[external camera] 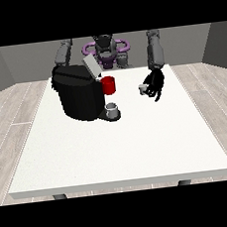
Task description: Insert the coffee pod into the coffee machine and close the lid
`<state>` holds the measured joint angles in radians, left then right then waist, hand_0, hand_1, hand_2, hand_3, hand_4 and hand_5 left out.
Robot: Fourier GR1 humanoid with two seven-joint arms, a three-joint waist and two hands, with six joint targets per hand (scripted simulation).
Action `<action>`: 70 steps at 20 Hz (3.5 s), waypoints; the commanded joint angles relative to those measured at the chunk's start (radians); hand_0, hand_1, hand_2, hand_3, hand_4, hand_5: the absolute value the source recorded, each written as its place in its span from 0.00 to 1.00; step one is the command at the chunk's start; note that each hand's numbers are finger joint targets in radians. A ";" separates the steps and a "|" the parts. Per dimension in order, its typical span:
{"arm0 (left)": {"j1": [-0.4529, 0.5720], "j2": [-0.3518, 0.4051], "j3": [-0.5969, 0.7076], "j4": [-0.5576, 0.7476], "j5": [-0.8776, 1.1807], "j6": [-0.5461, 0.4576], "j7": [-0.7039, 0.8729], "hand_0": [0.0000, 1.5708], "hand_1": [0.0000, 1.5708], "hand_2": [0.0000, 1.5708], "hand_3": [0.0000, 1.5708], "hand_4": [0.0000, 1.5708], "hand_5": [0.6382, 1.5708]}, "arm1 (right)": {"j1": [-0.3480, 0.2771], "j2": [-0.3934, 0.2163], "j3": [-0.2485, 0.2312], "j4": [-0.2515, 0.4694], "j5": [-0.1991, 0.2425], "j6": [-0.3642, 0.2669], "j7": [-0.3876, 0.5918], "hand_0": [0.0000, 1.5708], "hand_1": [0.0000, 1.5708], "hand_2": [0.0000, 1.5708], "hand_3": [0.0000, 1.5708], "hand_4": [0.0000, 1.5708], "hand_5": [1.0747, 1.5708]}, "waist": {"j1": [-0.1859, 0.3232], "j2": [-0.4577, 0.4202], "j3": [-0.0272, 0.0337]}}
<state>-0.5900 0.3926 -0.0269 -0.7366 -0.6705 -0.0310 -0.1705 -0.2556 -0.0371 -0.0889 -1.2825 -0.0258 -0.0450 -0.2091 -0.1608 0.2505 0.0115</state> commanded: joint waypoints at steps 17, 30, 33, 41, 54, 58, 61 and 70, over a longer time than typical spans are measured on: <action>-0.067 -0.151 0.007 -0.005 0.018 -0.088 -0.021 0.93 0.93 0.91 0.86 0.36 1.00 | 0.013 -0.035 -0.089 0.188 -0.058 0.007 -0.058 0.00 0.00 0.00 0.00 0.19 1.00 | 0.073 -0.141 -0.0112; -0.036 -0.133 0.045 -0.054 0.050 -0.179 -0.047 0.87 0.87 0.88 0.84 0.36 1.00 | 0.090 -0.038 -0.011 0.160 -0.023 0.036 -0.011 0.00 0.00 0.00 0.00 0.16 1.00 | 0.069 -0.255 -0.0117; -0.142 -0.149 0.072 -0.079 0.092 -0.264 0.064 0.76 0.76 0.80 0.83 0.36 1.00 | 0.049 -0.018 -0.012 0.197 -0.012 0.001 -0.034 0.00 0.00 0.00 0.00 0.16 1.00 | 0.068 -0.262 -0.0115; -0.229 -0.187 0.101 -0.132 0.106 -0.246 0.143 0.87 0.87 0.90 0.87 0.42 1.00 | 0.047 -0.055 -0.013 0.187 -0.009 0.029 -0.050 0.00 0.00 0.00 0.00 0.10 1.00 | 0.033 -0.222 -0.0115; -0.405 -0.131 0.198 -0.061 0.148 -0.216 0.214 0.93 0.93 0.93 0.87 0.42 1.00 | -0.040 -0.073 -0.039 0.163 -0.079 0.105 -0.080 0.00 0.00 0.00 0.00 0.01 1.00 | -0.050 -0.078 -0.0114; -0.457 -0.092 0.225 -0.051 0.147 -0.174 0.194 0.89 0.89 0.92 0.88 0.39 1.00 | -0.060 -0.111 -0.033 0.174 -0.066 0.160 -0.153 0.00 0.00 0.00 0.00 0.00 1.00 | -0.065 -0.008 -0.0112; -0.535 -0.075 0.241 -0.051 0.180 -0.244 0.259 0.95 0.95 0.94 0.90 0.38 1.00 | -0.082 -0.109 -0.039 0.240 -0.073 0.188 -0.190 0.00 0.00 0.00 0.00 0.00 1.00 | -0.038 0.005 -0.0106; -0.563 -0.017 0.260 0.004 0.173 -0.202 0.210 0.93 0.93 0.94 0.85 0.39 1.00 | -0.135 -0.147 -0.056 0.239 -0.096 0.237 -0.177 0.00 0.00 0.00 0.00 0.15 1.00 | -0.089 0.078 -0.0111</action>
<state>-1.1362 0.3512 0.2364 -0.7483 -0.4918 -0.2273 0.0501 -0.3698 -0.1514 -0.1195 -1.0634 -0.0946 0.1491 -0.3839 -0.2396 0.3056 0.0005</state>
